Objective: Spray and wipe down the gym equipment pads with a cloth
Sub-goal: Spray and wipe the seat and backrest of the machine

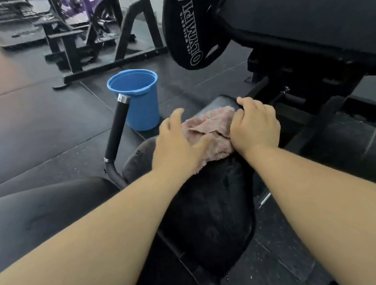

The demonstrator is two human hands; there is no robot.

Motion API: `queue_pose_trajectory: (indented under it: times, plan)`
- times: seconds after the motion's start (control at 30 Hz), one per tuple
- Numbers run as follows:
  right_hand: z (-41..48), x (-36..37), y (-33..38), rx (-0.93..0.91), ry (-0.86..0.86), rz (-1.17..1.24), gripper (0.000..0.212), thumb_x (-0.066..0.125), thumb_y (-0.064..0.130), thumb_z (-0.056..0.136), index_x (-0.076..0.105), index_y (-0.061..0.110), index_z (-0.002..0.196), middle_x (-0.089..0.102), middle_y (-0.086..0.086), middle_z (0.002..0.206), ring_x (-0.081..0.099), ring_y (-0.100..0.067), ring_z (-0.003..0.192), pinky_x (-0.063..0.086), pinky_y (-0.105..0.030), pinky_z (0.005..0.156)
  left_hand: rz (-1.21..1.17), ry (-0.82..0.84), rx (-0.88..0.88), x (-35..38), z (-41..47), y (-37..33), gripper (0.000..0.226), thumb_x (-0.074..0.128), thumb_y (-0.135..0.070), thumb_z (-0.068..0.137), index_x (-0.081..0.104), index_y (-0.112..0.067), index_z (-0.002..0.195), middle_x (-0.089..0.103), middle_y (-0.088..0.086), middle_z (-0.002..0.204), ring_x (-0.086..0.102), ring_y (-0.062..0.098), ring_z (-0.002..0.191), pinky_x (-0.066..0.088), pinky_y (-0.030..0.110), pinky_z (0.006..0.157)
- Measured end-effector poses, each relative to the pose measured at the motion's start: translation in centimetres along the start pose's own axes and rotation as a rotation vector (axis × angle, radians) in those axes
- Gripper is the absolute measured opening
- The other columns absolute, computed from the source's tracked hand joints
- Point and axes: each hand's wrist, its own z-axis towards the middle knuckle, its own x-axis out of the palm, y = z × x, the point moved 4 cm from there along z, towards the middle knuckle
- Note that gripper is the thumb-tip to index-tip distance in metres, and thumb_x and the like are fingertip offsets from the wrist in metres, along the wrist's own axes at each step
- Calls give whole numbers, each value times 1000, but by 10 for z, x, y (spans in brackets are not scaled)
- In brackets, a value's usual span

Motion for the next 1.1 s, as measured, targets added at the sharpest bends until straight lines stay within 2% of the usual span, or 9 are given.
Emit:
queue_pose_trajectory:
  times: [0.1,0.27,0.33,0.4,0.5,0.67,0.87,1.0,1.1]
  plan:
    - [0,0,-1,-6,-37,55,43,34,25,100,51,25,140,52,4,142,40,-24,132,36,-42,105,251,-33,313,34,-5,-21,47,52,-35,97,43,-35,143,43,0,141,41,27,120,42,41,99]
    - [2,3,-2,-14,-93,64,40,38,24,100,54,24,137,56,6,136,42,-23,127,36,-41,104,-44,-184,163,4,76,-15,38,49,-15,91,62,-34,121,46,2,115,50,23,99,47,34,82]
    - [2,5,-3,-7,-113,61,40,39,24,99,55,25,137,57,7,135,43,-22,126,36,-41,104,-187,-3,151,5,113,-29,26,52,-25,93,69,-35,109,56,-1,107,56,21,88,48,29,70]
    - [2,6,-3,-3,-112,57,41,38,25,99,54,27,137,56,9,135,42,-21,126,37,-40,104,-34,262,209,33,125,-49,27,47,-28,99,67,-34,116,63,-2,107,56,21,90,41,27,70]
    - [2,6,-3,-4,-109,47,41,38,26,99,52,29,137,55,11,136,41,-19,127,37,-40,104,16,287,149,46,128,-54,42,32,-49,102,62,-24,114,61,-6,108,55,20,104,35,31,76]
    - [1,6,-2,0,-105,15,41,37,26,99,51,29,138,54,12,138,40,-19,128,37,-39,104,135,380,162,27,124,0,44,30,-42,105,62,-19,123,59,7,131,50,30,124,32,30,89]
    - [-1,7,4,-12,-55,-115,45,36,26,100,45,26,144,49,6,144,38,-24,132,33,-42,107,316,360,-6,-11,107,64,39,37,-30,102,54,-10,73,55,2,75,52,30,88,33,32,72]
    - [-2,9,7,-103,9,-199,47,31,26,101,40,29,147,33,14,157,18,-15,149,2,-46,122,-67,246,-14,1,127,15,26,40,-23,99,62,-23,85,67,3,90,66,24,88,43,27,66]
    - [-3,8,4,-120,-25,-161,44,35,23,100,48,32,141,38,15,154,23,-13,147,-1,-43,121,-141,385,41,35,134,-30,32,36,-19,100,64,-26,111,65,8,118,63,27,102,47,32,80]
